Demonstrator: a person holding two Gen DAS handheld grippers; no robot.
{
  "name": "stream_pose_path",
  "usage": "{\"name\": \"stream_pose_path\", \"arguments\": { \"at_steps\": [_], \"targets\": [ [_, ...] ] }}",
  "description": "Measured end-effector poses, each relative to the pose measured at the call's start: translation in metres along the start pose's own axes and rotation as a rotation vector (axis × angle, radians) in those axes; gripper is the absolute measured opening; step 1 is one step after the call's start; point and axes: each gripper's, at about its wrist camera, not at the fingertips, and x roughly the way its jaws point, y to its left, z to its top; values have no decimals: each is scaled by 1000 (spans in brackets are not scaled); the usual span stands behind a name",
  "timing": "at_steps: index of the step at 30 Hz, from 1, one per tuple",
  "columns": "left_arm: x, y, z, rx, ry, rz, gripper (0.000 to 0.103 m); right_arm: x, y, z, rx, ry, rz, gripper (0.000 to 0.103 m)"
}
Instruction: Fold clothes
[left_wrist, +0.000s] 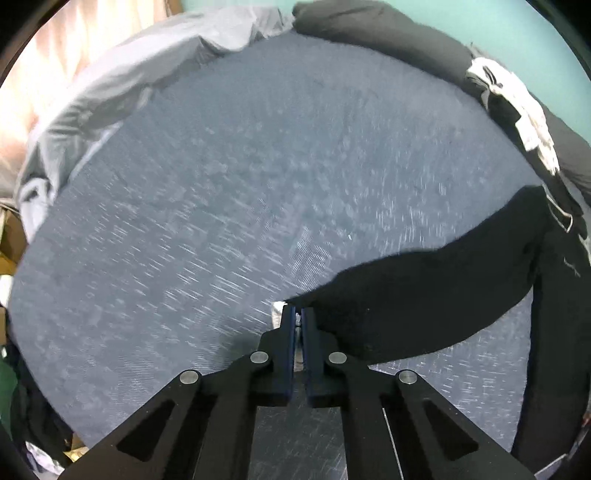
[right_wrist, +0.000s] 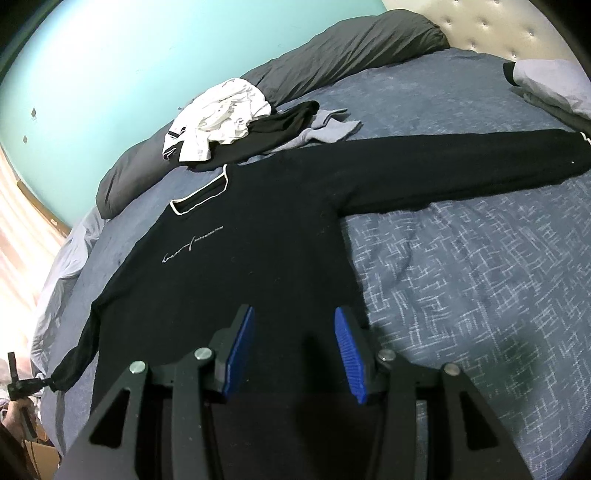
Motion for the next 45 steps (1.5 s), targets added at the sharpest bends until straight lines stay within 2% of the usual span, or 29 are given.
{"name": "stream_pose_path", "arguments": {
  "at_steps": [14, 20, 25, 28, 32, 35, 37, 42, 45],
  "targets": [
    [-9, 24, 10, -96, 21, 36, 3, 0, 0, -4, -5, 7, 8, 46],
    [22, 28, -6, -126, 81, 49, 6, 6, 5, -6, -20, 22, 17, 46],
    [-7, 30, 0, -126, 1, 119, 24, 8, 9, -6, -22, 27, 35, 46],
    [-15, -1, 14, -42, -17, 46, 28, 9, 14, -6, -38, 27, 46, 46],
    [1, -71, 32, 77, 6, -81, 41, 10, 17, -5, -53, 25, 49, 46],
    [22, -127, 47, 166, 27, -138, 42, 10, 14, -4, -44, 22, 47, 46],
    [38, -164, 57, 221, 42, -159, 42, 10, 10, -2, -34, 20, 43, 46],
    [74, -219, 81, 316, 61, -171, 42, 13, 3, 3, -27, 21, 39, 46],
    [90, -229, 90, 339, 70, -165, 41, 17, 0, 6, -25, 25, 41, 46]
  ]
}}
